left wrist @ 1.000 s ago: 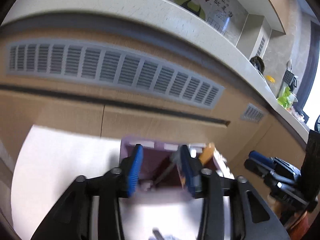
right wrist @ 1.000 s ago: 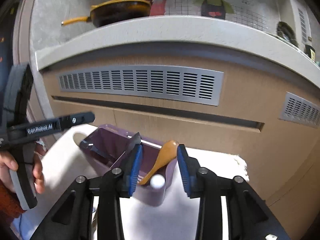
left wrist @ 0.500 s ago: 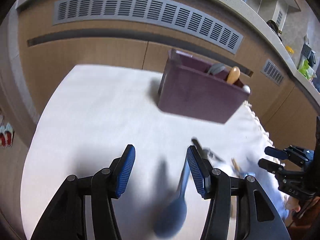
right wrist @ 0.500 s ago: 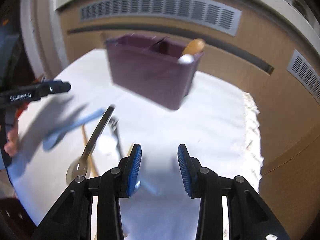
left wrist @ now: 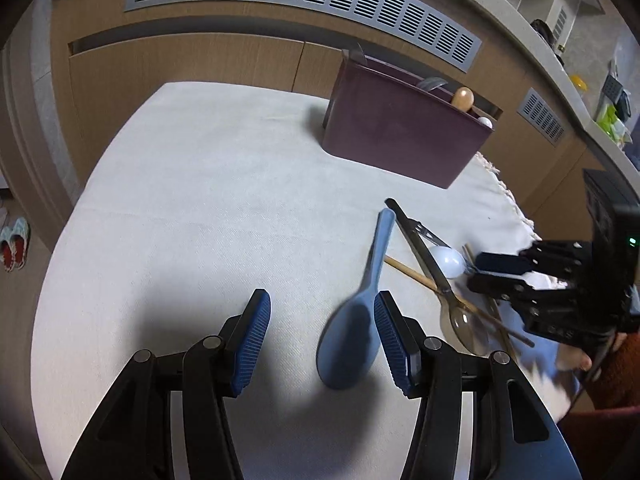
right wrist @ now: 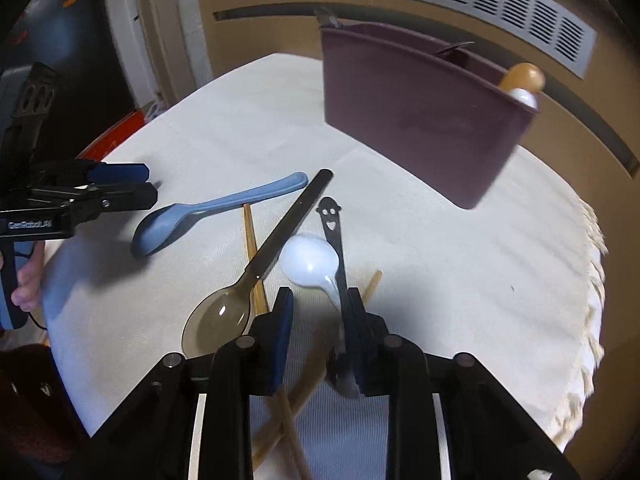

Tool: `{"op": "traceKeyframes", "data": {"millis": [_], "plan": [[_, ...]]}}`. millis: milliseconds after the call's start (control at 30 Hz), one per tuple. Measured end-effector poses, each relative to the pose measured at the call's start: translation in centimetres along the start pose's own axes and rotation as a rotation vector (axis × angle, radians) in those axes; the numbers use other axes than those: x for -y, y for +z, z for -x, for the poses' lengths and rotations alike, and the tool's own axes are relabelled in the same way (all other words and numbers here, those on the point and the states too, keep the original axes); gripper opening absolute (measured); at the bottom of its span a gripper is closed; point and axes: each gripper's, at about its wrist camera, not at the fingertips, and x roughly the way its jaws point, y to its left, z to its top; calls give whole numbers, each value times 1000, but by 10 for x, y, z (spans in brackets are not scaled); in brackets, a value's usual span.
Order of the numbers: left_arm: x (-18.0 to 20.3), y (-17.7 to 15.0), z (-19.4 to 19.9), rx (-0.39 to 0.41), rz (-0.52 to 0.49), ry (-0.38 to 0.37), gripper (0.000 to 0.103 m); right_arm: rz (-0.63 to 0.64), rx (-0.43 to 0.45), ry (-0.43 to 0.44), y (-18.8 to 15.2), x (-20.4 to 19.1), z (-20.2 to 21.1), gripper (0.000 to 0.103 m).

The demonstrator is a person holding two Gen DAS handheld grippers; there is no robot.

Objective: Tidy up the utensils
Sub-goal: 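Grasp the white plastic spoon by its handle with the right tool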

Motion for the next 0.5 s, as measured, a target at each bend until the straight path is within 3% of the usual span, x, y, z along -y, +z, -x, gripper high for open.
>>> {"op": "traceKeyframes", "data": {"millis": [233, 367, 500], "plan": [[-6, -1, 6, 3, 13, -25, 55, 42, -22, -27, 9, 3, -12, 22], [-10, -2, 4, -2, 21, -20, 55, 11, -10, -166, 12, 20, -9, 23], [-10, 1, -1, -3, 31, -28, 55, -53, 10, 2, 8, 31, 7, 27]]}}
